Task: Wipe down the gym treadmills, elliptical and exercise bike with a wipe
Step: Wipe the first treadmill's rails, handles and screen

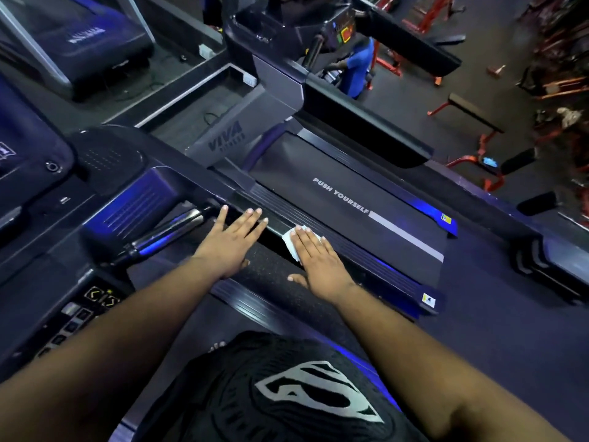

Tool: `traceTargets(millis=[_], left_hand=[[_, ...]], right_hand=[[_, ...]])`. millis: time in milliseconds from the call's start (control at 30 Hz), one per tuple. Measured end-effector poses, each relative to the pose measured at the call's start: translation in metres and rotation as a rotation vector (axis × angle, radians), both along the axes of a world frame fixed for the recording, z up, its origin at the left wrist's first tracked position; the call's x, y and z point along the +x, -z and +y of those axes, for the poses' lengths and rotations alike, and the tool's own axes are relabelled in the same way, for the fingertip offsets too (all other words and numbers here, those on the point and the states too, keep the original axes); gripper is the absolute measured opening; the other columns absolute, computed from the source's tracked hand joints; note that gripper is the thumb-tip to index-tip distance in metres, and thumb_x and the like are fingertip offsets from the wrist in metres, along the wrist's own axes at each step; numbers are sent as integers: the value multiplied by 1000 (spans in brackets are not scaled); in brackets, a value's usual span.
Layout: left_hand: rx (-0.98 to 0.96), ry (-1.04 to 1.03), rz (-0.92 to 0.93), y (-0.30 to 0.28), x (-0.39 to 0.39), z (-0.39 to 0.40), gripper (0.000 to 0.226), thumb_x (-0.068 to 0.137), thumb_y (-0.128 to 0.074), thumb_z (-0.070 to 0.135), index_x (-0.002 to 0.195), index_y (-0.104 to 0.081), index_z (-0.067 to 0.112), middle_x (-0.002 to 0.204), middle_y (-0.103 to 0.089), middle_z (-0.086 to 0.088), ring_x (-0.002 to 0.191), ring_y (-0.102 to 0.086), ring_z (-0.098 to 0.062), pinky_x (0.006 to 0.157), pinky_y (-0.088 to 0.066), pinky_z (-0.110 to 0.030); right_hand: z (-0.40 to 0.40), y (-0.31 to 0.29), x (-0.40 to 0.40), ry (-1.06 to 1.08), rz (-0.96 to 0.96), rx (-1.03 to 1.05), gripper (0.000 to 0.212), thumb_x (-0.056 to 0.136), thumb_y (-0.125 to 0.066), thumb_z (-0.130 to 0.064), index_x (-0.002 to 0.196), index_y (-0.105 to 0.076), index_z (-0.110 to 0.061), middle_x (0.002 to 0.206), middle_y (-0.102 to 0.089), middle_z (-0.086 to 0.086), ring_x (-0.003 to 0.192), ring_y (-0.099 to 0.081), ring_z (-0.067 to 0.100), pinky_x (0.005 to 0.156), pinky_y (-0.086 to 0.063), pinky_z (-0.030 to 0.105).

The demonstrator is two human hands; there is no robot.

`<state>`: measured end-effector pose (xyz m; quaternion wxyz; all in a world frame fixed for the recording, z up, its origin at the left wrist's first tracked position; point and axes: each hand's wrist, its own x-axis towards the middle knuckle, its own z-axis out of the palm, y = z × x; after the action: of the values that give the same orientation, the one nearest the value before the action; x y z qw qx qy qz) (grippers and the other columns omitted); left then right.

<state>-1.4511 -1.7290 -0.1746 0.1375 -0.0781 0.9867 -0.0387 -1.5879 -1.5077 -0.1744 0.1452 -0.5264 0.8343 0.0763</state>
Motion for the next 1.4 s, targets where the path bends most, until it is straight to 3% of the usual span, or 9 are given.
traceTargets(millis=[367,633,833,933,1000,1133,1200,1267,1400], left_hand=[[20,-39,-13,3,-16,102,110,96,-58,49,153,31,20,167,27,-8,156,19,-23,120,9,-66],[60,-76,43,16,-17,181,109,95,-60,48,158,23,19,166,29,-9,156,19,-23,119,9,-66],[83,-124,106,27,-25,223,106,96,-58,48,159,22,17,165,31,-9,156,19,-24,119,8,-66],[90,-151,117,29,-30,230,108,96,-60,46,159,23,16,166,29,-9,156,19,-24,120,6,-67],[84,-159,134,31,-33,232,108,96,-60,46,159,23,16,166,28,-9,156,20,-25,121,4,-67],[62,-152,147,33,-34,230,109,96,-60,45,158,25,16,166,29,-9,155,22,-25,120,3,-68],[65,-158,150,36,-35,230,111,96,-61,44,157,27,16,166,30,-8,155,22,-24,120,5,-69],[71,-171,148,38,-35,231,111,95,-61,41,156,29,17,165,31,-7,155,22,-24,119,7,-69],[89,-194,150,37,-37,233,110,95,-62,36,156,28,18,166,30,-7,155,22,-24,118,4,-71]], right_hand=[[148,9,-20,29,55,-67,94,98,-53,-54,163,3,-16,169,11,0,157,7,19,127,-5,45],[221,11,-43,-201,296,3,92,94,-59,-51,162,-12,-11,170,-5,7,157,-5,25,124,-20,53],[239,7,-68,-544,513,134,79,103,-39,-55,161,-13,-8,169,7,8,156,9,28,122,-2,62],[234,13,-62,-736,640,303,65,108,-28,-38,157,-3,-3,168,9,12,154,16,31,115,18,67],[235,17,-55,-858,724,448,58,109,-20,-27,156,1,-1,167,10,16,153,19,33,110,22,67],[233,7,-59,-809,780,303,62,108,-27,-28,159,-3,-2,166,10,10,156,8,26,113,22,67],[236,-1,-64,-686,701,174,70,103,-40,-29,161,-7,-6,167,10,8,157,-3,26,118,11,66],[243,-5,-68,-630,651,131,76,101,-46,-31,162,-6,-7,169,7,7,157,1,28,121,3,65],[251,3,-65,-763,719,347,67,106,-35,-32,160,-10,-3,168,5,10,153,17,32,111,24,69]])
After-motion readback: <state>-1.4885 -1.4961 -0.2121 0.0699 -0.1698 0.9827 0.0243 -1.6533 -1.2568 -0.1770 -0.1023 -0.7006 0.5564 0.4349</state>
